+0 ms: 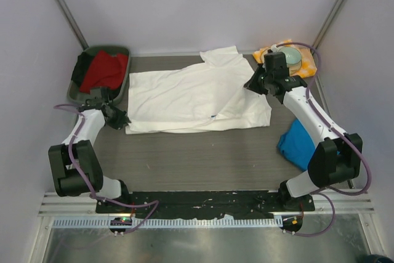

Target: Fold and stack the t-shirts

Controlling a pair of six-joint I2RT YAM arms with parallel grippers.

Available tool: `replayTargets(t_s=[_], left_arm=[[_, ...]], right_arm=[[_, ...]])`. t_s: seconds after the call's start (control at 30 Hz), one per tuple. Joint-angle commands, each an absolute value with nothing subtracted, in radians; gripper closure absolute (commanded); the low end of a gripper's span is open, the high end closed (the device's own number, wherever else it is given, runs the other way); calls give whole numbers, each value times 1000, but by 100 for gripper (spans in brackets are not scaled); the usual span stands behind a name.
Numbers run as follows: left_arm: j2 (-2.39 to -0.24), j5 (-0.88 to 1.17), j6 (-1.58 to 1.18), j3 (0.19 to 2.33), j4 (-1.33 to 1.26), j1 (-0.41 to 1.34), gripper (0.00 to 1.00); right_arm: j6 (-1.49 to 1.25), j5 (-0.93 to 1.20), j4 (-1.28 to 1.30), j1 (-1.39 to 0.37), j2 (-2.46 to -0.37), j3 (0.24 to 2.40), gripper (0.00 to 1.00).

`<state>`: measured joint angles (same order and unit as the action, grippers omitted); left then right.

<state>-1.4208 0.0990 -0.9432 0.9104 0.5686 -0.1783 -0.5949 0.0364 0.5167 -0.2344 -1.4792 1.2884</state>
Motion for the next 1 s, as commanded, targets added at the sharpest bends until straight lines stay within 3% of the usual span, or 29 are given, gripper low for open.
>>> replayTargets(t_s=[0.0, 0.97], left_arm=[[-1437, 100, -956, 934, 519, -187, 100], [-1608, 161, -996, 1034, 469, -229, 100]], right_arm=[[-577, 77, 430, -229, -1517, 1374, 99], [-561, 130, 442, -230, -1802, 1710, 99]])
